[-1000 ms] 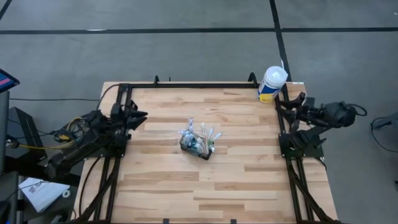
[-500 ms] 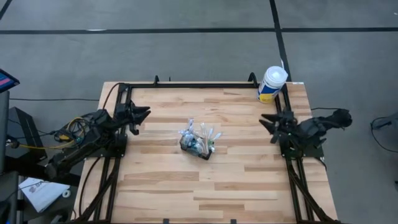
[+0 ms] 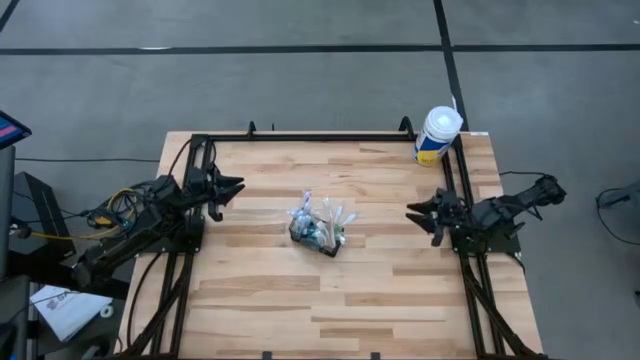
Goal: Pick & Place toothbrushing station
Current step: Return to Home Position
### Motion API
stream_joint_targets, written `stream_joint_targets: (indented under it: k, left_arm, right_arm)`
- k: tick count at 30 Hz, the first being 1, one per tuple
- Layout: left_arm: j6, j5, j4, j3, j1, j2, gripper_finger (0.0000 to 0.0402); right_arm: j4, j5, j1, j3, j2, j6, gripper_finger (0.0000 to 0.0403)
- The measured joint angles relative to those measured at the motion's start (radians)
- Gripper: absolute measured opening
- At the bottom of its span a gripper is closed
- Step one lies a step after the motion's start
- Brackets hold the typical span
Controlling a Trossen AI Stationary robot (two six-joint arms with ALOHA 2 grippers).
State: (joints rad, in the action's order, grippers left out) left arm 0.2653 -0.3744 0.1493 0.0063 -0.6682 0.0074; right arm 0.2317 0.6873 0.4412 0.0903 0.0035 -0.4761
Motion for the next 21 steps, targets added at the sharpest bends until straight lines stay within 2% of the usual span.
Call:
stream_joint_targets:
  k: [7,10,14,21]
  left_arm:
    - [0.021,0.004,0.0,0.0,0.0,0.012,0.01]
    - [0.027,0.003,-0.002,0.0,0.0,0.045,0.01]
    - [0.031,0.003,-0.001,0.0,0.0,0.099,0.01]
    - [0.136,0.003,0.003,0.0,0.0,0.178,0.01]
  right_arm:
    - [-0.068,-0.336,0.013,-0.015,0.012,-0.009,0.0154]
    - [-0.066,-0.362,0.033,-0.016,0.039,0.065,0.0154]
    - [-0.062,-0.467,0.075,-0.016,0.074,0.173,0.0154]
    - [-0.061,-0.482,0.119,-0.016,0.087,0.005,0.0154]
